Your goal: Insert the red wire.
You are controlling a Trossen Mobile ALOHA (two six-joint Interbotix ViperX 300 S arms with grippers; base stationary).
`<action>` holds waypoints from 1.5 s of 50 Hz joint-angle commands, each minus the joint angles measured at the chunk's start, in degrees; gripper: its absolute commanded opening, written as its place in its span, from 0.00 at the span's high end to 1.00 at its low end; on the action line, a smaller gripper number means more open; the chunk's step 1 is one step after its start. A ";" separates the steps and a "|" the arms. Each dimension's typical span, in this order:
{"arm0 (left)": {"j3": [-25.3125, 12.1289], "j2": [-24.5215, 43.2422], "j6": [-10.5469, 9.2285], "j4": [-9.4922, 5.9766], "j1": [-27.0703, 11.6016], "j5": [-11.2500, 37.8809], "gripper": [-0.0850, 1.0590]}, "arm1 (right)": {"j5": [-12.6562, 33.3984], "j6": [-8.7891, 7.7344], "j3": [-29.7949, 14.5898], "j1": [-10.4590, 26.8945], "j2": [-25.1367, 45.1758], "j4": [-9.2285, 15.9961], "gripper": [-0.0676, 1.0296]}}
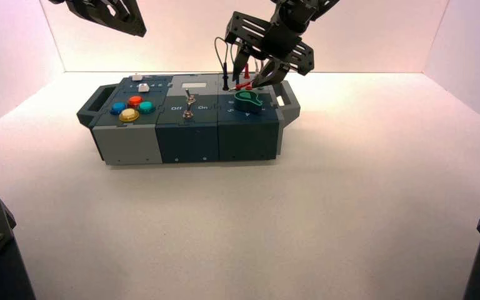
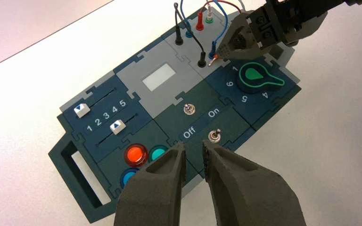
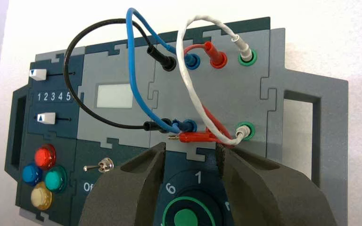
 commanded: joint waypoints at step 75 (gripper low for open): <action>-0.62 0.00 0.26 0.18 -0.18 -0.53 0.73 | -6.24 -0.79 -3.16 -0.09 2.02 0.00 0.74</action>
